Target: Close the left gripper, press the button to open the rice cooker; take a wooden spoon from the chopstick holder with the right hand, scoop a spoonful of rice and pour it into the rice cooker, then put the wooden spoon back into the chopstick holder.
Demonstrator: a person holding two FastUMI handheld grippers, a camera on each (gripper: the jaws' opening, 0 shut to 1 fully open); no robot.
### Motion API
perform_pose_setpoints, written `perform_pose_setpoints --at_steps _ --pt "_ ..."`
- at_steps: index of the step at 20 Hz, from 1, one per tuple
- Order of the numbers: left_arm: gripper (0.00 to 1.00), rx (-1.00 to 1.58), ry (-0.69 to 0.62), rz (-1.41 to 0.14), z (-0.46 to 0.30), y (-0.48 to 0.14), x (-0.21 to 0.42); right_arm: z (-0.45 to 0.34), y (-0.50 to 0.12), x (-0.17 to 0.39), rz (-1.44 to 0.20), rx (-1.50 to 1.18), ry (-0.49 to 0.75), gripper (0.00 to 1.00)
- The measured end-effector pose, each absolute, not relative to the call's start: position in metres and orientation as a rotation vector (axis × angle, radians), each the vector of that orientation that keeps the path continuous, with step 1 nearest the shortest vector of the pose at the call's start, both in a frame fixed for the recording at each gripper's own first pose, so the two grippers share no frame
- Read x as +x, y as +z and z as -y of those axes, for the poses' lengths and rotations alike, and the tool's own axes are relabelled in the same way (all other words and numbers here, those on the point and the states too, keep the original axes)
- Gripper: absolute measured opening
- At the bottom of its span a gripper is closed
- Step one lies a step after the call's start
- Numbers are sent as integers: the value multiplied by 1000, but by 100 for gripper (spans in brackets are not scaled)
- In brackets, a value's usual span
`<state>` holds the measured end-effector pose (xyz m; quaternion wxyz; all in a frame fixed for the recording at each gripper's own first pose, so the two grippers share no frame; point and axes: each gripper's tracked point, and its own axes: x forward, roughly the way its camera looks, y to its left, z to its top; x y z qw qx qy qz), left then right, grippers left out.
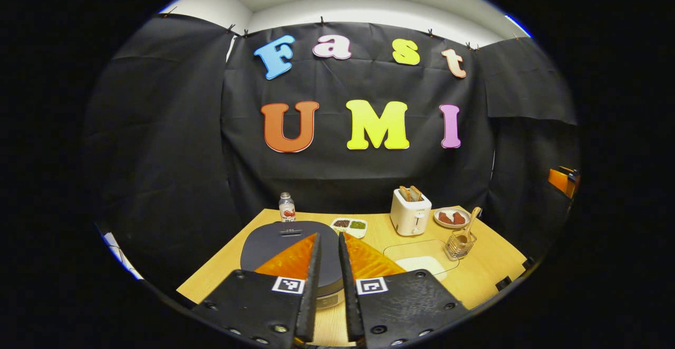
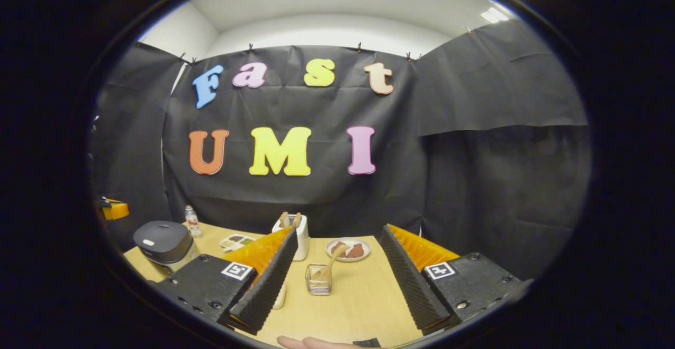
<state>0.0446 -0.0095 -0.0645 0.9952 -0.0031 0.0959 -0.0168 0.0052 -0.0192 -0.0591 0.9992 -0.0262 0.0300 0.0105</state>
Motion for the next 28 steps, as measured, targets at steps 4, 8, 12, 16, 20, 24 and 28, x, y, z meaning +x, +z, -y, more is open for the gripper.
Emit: perform_pose_setpoints --at_steps 4,8,12,16,20,24,28 --pt "0 -39 14 -298 -6 -88 56 10 -69 1 -99 -40 48 100" --pt "0 -79 70 -426 -26 -123 71 12 -64 -3 -68 -69 50 100" --pt "0 -102 98 -514 -39 -156 80 17 -71 -4 -66 -90 44 100" --pt "0 -93 100 -555 -38 -172 83 21 -80 -1 -80 -92 42 100" --pt "0 -24 138 -557 -40 -180 87 24 -90 1 -94 -117 35 100" --pt "0 -41 153 -566 -40 -192 90 28 -96 3 -100 -121 33 100" --pt "1 77 139 -620 -40 -205 87 32 -104 4 -122 -128 28 100"
